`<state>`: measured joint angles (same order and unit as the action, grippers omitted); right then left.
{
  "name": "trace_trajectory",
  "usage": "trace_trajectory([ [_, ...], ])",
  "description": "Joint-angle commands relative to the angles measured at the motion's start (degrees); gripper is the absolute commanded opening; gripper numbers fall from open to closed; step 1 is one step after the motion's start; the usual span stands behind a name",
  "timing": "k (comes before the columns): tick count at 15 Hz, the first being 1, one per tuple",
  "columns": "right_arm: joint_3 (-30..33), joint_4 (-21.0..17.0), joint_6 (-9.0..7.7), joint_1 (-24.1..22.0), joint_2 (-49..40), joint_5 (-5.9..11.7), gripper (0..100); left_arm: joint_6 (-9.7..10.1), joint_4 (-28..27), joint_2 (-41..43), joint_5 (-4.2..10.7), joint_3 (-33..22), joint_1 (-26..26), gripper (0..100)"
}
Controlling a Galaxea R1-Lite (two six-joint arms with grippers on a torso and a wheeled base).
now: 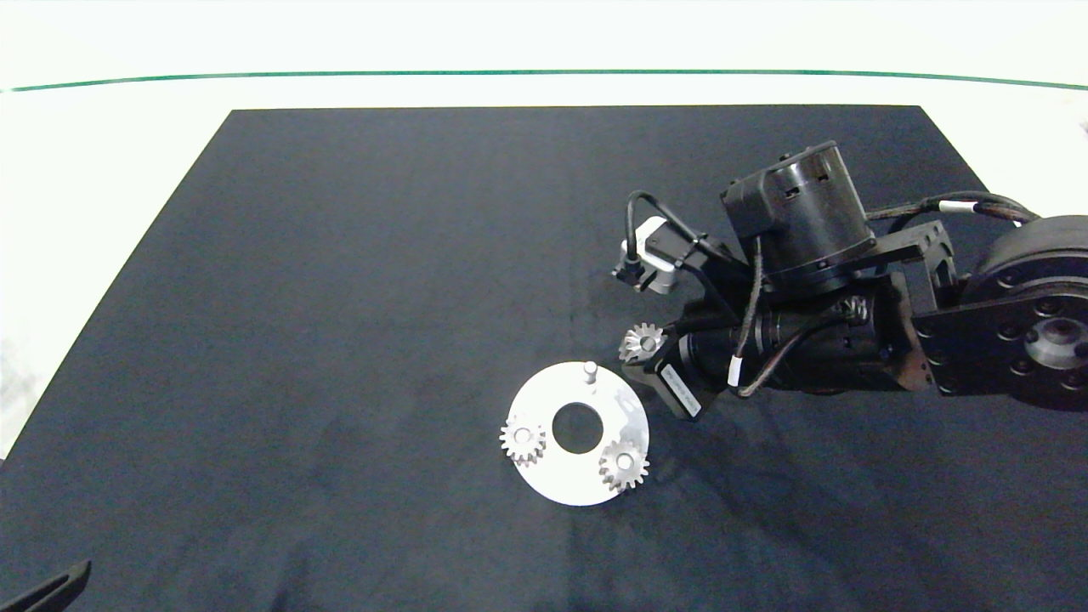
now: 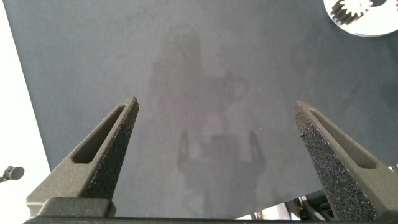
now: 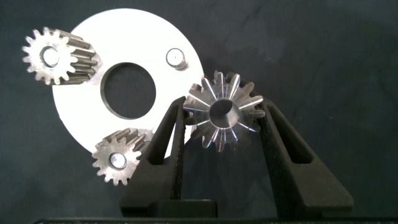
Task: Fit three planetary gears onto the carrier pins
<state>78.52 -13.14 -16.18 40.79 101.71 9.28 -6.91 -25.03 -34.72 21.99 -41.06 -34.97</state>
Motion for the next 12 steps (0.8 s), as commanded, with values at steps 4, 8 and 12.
trace_trajectory([
  [4,0.41,0.4,0.09,1.66,3.5,0.39,22,-0.03,-0.2,0.27,0.16,0.36,-0.01,100],
  [8,2.08,0.4,0.09,1.66,4.82,0.39,22,-0.03,-0.11,0.27,0.16,0.8,-0.09,100],
  [12,4.19,0.4,0.09,2.28,6.22,0.48,22,-0.03,-0.11,0.27,0.16,0.89,-0.09,100],
])
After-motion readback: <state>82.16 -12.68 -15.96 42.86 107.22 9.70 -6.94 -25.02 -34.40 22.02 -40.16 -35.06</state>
